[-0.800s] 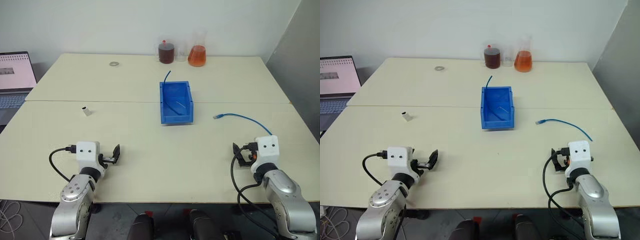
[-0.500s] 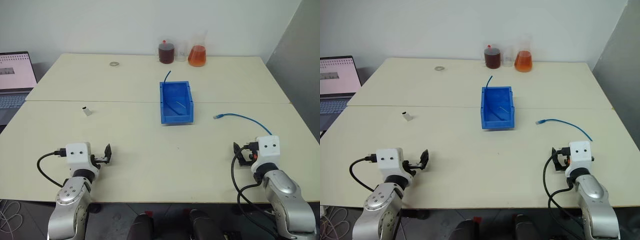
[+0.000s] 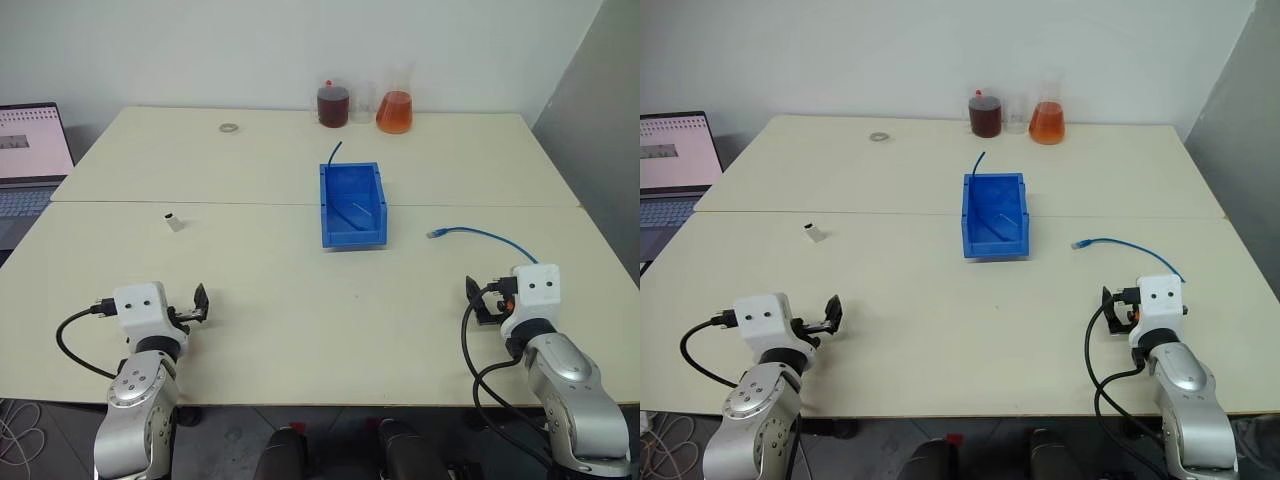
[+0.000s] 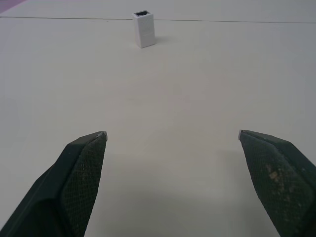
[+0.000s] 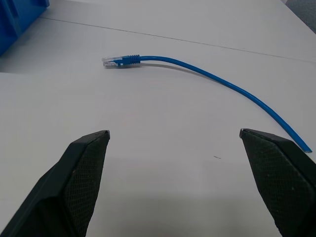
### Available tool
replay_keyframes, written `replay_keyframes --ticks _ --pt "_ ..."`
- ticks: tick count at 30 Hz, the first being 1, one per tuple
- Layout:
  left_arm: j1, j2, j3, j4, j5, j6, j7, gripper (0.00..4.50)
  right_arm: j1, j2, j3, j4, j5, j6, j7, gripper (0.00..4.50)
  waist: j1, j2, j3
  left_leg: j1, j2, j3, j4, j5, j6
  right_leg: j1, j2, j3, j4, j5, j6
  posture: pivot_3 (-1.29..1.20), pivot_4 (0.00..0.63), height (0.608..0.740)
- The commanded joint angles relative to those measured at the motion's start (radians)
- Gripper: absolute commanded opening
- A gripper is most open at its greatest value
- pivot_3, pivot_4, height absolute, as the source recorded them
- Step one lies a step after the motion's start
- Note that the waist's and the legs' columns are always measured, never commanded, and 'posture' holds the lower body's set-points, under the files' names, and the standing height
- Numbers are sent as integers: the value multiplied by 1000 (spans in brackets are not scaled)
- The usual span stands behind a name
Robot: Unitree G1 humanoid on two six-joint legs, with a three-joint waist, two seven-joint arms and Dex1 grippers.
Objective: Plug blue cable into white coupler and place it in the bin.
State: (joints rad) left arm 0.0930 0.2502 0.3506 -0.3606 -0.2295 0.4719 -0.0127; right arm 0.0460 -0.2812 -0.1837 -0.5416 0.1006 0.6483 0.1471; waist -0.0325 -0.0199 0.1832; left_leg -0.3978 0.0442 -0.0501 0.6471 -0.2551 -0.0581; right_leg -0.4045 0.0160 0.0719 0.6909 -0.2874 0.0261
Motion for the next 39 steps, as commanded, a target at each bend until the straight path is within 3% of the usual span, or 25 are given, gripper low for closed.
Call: replay_keyframes --ticks 1,4,8,14,21,27,32,35,39 --pt "-10 5 14 -33 -3 -7 -5 4500 -8 -5 -5 -11 -5 -29 -3 4493 0 0 0 0 0 0 0 0 0 0 0 0 0 0 0 0 150 740" --pt "-17 39 -16 -43 -3 -23 -60 4500 -10 -12 -5 -13 -6 -30 1 4493 0 0 0 0 0 0 0 0 0 0 0 0 0 0 0 0 150 740" --pt "-83 174 -130 -55 -14 -54 -267 4500 -43 -61 -19 21 4 -57 46 4493 0 0 0 0 0 0 0 0 0 0 0 0 0 0 0 0 150 740" --pt "-362 295 -344 -5 -107 -20 -608 4500 -217 -274 -17 258 85 -148 326 4493 0 0 0 0 -1 1 1 2 -2 1 0 0 0 1 1 0 150 740" --pt "-542 225 -538 196 -40 -125 -764 4500 -648 -442 141 861 25 -399 671 4493 -24 1 0 2 0 2 0 2 -1 1 1 1 -1 1 0 0 150 740" --pt "-560 143 -617 257 9 -187 -776 4500 -1047 -415 289 1504 -126 -607 820 4493 -30 1 1 1 -1 3 -1 3 1 0 0 1 0 2 -2 0 150 740" --pt "-528 107 -607 221 15 -193 -740 4500 -1171 -391 326 1782 -209 -658 831 4493 -20 1 1 -1 -2 3 -1 3 1 0 -3 0 -2 2 -2 0 150 740" --pt "-493 112 -589 169 1 -166 -725 4500 -1200 -384 327 1841 -232 -649 847 4493 -18 1 1 -2 -4 3 -1 4 1 0 -6 1 -2 2 -2 0 150 740" --pt "-442 123 -571 104 -4 -129 -695 4500 -1217 -372 317 1877 -261 -641 764 4493 -20 1 1 -1 -5 3 -1 4 1 0 -6 1 0 2 -2 0 150 740"
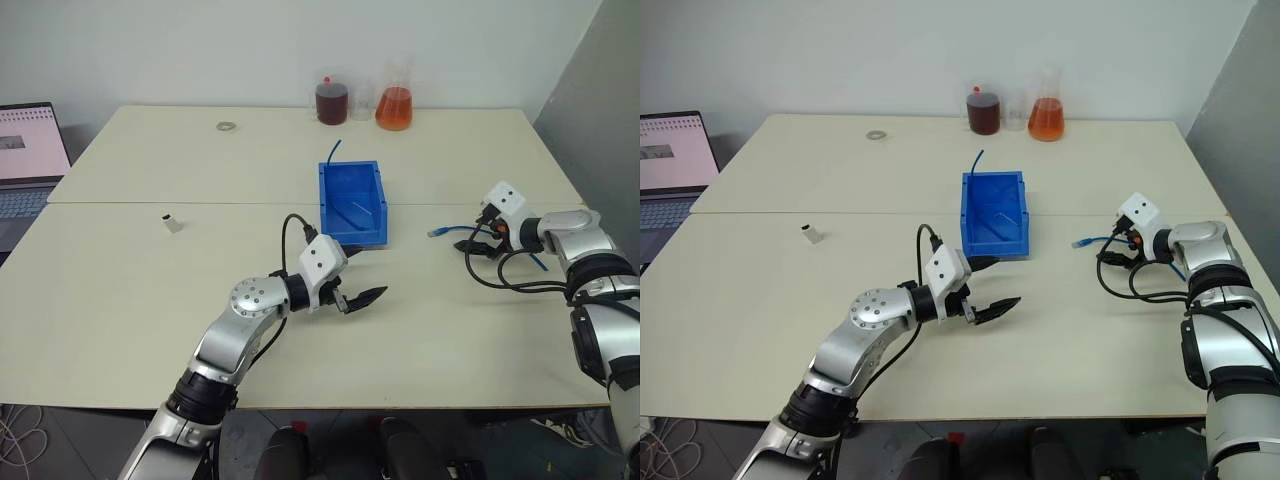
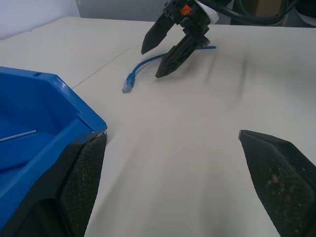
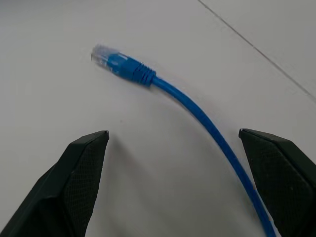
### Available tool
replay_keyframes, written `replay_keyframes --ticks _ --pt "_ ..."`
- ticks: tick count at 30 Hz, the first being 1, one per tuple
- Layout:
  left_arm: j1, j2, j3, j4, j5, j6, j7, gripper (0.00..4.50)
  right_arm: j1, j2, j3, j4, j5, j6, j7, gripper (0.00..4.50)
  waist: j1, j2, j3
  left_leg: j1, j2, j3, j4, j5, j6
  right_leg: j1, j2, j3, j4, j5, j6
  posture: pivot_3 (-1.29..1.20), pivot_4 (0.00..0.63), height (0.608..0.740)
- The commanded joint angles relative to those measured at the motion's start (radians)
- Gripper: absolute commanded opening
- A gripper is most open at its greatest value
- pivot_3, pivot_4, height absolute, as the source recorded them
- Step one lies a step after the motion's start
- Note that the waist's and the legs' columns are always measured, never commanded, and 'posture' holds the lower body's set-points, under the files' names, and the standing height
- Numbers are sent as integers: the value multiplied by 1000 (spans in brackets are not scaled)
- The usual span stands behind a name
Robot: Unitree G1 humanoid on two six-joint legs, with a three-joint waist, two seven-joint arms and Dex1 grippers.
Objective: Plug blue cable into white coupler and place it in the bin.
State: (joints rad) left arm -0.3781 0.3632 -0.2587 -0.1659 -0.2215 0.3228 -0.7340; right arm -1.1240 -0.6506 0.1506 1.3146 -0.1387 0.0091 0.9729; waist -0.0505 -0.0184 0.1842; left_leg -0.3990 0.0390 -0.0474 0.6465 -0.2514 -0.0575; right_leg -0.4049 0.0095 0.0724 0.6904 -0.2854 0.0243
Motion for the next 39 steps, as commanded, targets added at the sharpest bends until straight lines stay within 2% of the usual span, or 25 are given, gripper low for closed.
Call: replay_keyframes --ticks 1,10,16,20,23,35,39 --pt "39 11 43 -104 -9 27 35 4500 -53 4 -28 26 -21 9 -98 4493 -2 0 0 1 0 0 0 0 0 0 0 0 1 0 0 0 150 740" --pt "57 11 62 -142 -12 63 69 4500 -75 47 -126 49 24 165 -188 4493 -6 0 0 1 0 -1 1 0 0 0 1 0 5 0 0 0 150 740" --pt "63 15 64 -157 -18 76 66 4500 -64 29 -145 51 3 211 -182 4493 -5 0 0 1 0 0 1 0 0 0 1 0 5 0 0 0 150 740" --pt "66 15 71 -161 -18 83 70 4500 -54 9 -163 52 6 238 -186 3928 -6 0 0 1 0 -1 1 0 0 0 1 0 4 0 0 0 150 740" --pt "62 16 75 -159 -19 87 68 4500 -56 5 -182 51 16 253 -180 3294 -6 0 0 1 0 0 1 0 0 0 1 0 4 0 0 0 150 740" --pt "30 15 79 -126 -15 81 54 4500 -53 4 -199 47 7 251 -166 190 -7 0 0 2 0 0 1 0 0 0 1 0 5 0 0 0 150 740" --pt "42 31 80 -135 -17 80 35 4500 -51 2 -204 45 9 251 -148 16 -7 0 0 2 0 0 1 0 0 0 1 0 5 0 0 0 150 740"
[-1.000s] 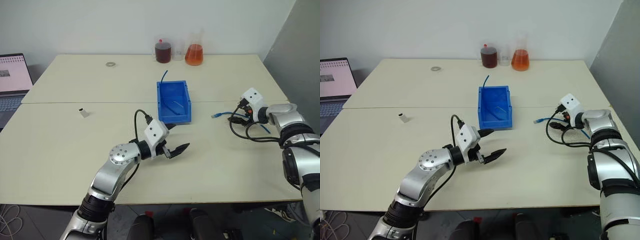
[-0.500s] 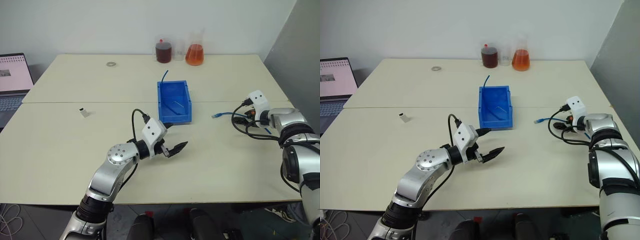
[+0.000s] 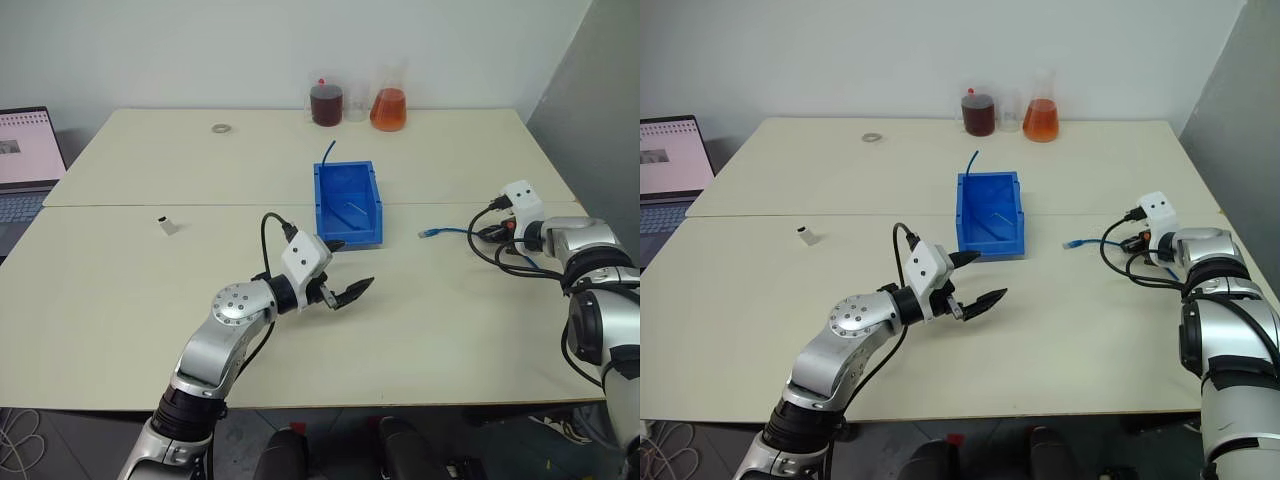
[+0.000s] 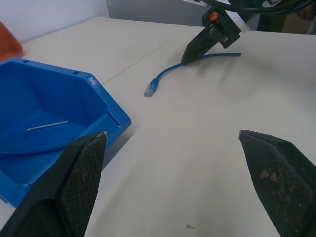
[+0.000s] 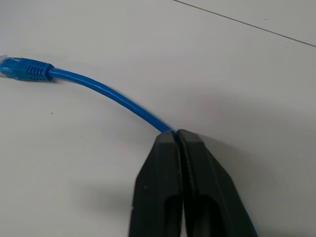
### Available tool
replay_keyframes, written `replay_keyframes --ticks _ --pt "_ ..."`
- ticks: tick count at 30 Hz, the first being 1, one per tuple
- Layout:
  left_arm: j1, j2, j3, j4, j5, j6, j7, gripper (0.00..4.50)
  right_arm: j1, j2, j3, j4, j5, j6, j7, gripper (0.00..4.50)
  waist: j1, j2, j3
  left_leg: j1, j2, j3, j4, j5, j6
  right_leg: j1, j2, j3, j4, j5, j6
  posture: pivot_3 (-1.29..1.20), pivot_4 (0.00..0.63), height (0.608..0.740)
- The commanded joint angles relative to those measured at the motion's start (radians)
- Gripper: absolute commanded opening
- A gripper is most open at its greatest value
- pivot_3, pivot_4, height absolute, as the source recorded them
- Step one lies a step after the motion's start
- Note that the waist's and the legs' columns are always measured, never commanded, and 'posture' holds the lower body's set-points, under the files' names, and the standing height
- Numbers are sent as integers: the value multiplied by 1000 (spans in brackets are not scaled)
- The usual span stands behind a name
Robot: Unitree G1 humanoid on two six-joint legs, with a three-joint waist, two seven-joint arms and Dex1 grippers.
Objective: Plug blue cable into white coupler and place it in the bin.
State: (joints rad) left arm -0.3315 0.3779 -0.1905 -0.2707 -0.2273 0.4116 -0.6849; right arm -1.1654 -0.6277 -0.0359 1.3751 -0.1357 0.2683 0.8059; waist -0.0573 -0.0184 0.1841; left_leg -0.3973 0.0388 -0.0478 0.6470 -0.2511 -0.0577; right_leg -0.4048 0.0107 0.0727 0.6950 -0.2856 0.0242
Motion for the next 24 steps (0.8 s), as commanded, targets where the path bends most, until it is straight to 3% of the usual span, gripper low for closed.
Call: replay_keyframes --ticks 1,11,14,16,20,24 --pt "-3 20 14 -33 -12 -9 -16 4500 -9 -23 -16 -16 3 -10 29 16 0 0 0 0 0 0 0 0 0 0 0 0 0 0 0 0 150 740" --pt "43 111 121 -109 -88 43 -51 4500 11 -78 53 -72 -12 -65 353 16 0 0 0 0 0 0 0 0 0 0 0 0 -1 0 0 0 150 740" --pt "65 130 135 -123 -111 54 -63 4500 21 -87 61 -89 -4 -66 391 16 0 0 0 0 0 0 0 0 0 0 0 0 -1 0 0 0 150 740" --pt "65 132 133 -101 -109 38 -69 4500 14 -83 43 -85 7 -62 343 16 0 0 0 0 0 0 0 0 0 0 0 0 0 0 0 0 150 740" --pt "9 111 112 -32 -93 12 -78 4500 -37 -39 -9 -55 31 -45 98 16 -1 0 0 0 0 0 0 0 0 0 0 0 1 0 0 0 150 740" --pt "-8 99 94 -19 -88 -1 -87 4500 -40 -11 1 -34 0 -51 -4 910 -3 0 0 0 0 0 0 0 0 0 0 0 1 0 0 0 150 740"
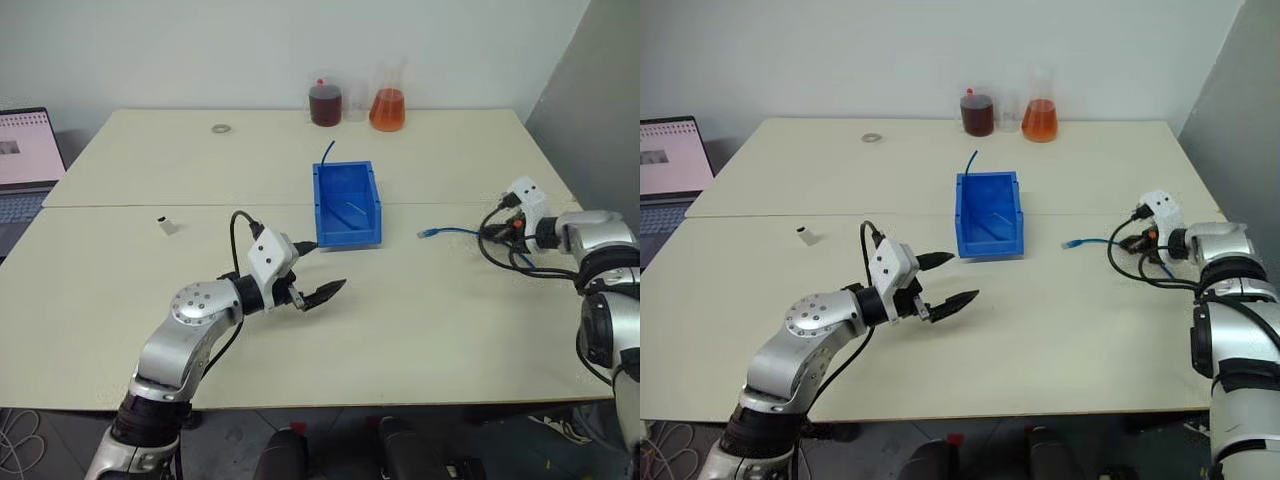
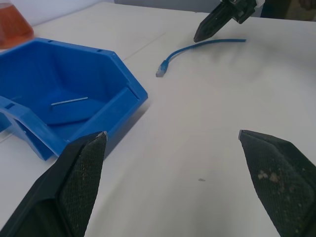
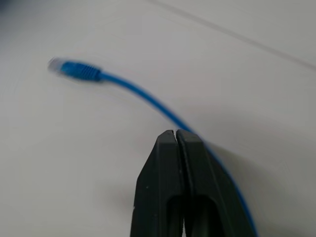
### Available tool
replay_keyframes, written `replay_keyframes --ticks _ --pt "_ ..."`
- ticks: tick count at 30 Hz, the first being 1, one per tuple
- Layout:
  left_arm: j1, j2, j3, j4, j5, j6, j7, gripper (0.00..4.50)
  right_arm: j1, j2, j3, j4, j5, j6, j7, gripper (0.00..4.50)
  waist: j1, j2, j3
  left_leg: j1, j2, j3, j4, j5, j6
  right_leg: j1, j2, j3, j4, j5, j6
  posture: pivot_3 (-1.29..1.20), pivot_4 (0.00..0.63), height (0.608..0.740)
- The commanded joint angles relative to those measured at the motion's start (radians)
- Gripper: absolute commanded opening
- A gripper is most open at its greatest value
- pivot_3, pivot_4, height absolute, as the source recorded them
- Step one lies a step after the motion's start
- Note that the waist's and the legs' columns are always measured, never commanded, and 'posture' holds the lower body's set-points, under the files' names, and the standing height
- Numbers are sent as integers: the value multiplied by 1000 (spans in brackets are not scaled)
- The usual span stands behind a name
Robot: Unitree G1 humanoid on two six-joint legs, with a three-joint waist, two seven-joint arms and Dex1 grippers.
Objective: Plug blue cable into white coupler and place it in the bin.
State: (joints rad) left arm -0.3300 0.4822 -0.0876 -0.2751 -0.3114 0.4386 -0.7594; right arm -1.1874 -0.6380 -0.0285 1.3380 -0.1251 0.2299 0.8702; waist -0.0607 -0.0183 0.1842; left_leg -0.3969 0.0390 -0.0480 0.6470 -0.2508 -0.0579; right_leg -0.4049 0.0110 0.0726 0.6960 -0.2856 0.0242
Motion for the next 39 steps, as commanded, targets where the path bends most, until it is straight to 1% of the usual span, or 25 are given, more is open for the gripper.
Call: replay_keyframes --ticks 1,2,3,4,5,9,11,12,13,14,16,29,33,39 --pt "-9 -6 -11 -19 -5 -27 -12 4500 -14 -1 1 7 -21 -18 -80 1178 2 0 0 0 0 0 0 0 0 0 0 0 0 0 0 0 150 740" --pt "-5 -5 -10 -25 -8 -25 -13 4500 -10 0 5 10 -28 -21 -92 1407 3 0 0 0 0 0 0 0 0 0 0 0 0 0 0 0 150 740" --pt "-3 -4 -10 -28 -10 -24 -13 4500 -8 1 7 12 -32 -21 -99 1544 3 0 0 -1 0 0 0 0 0 0 0 0 -1 0 0 0 150 740" --pt "3 -3 -8 -35 -13 -21 -13 4500 -6 0 9 14 -34 -21 -104 1910 3 0 0 -1 0 0 0 0 0 0 0 0 -1 0 0 0 150 740" --pt "19 3 -3 -47 -16 -19 -14 4500 -3 0 9 17 -35 -17 -102 2032 4 0 0 -1 0 0 0 0 0 0 -1 0 -1 0 0 0 150 740" --pt "72 19 18 -97 -35 8 -10 4500 -3 -15 7 22 -38 -10 -55 3014 3 0 0 -1 0 0 0 0 0 0 -1 0 -1 0 0 0 150 740" --pt "87 20 20 -110 -35 12 -7 4500 -3 -24 9 24 -46 -10 -48 3393 3 0 0 -1 0 0 0 0 0 0 -1 0 -1 0 0 0 150 740" --pt "92 21 20 -115 -36 14 -6 4500 -2 -27 9 25 -49 -8 -42 3726 3 0 0 -1 0 0 0 0 0 0 0 0 -1 0 0 0 150 740" --pt "95 22 20 -118 -37 15 -5 4500 -1 -29 8 25 -51 -6 -35 3920 3 0 0 -1 0 0 0 0 0 0 0 0 0 0 0 0 150 740" --pt "97 22 19 -123 -40 19 -2 4500 0 -29 7 26 -52 0 -30 4209 3 0 0 -1 0 0 0 0 0 0 0 0 0 0 0 0 150 740" --pt "97 21 15 -132 -47 29 1 4500 5 -28 1 28 -53 10 -51 4479 3 0 0 0 0 0 0 0 0 0 0 0 0 0 0 0 150 740" --pt "97 40 16 -175 -73 83 3 4500 36 -9 -109 32 15 134 -209 4479 2 0 0 0 0 0 0 0 0 0 0 0 0 0 0 0 150 740" --pt "94 41 16 -180 -78 94 5 4500 28 -5 -134 30 28 158 -203 4479 3 0 0 0 0 0 0 0 0 0 0 0 0 0 0 0 150 740" --pt "77 38 15 -170 -86 100 16 4500 25 -7 -100 26 0 170 -102 4479 2 0 0 0 0 0 0 0 0 0 0 0 0 0 0 0 150 740"
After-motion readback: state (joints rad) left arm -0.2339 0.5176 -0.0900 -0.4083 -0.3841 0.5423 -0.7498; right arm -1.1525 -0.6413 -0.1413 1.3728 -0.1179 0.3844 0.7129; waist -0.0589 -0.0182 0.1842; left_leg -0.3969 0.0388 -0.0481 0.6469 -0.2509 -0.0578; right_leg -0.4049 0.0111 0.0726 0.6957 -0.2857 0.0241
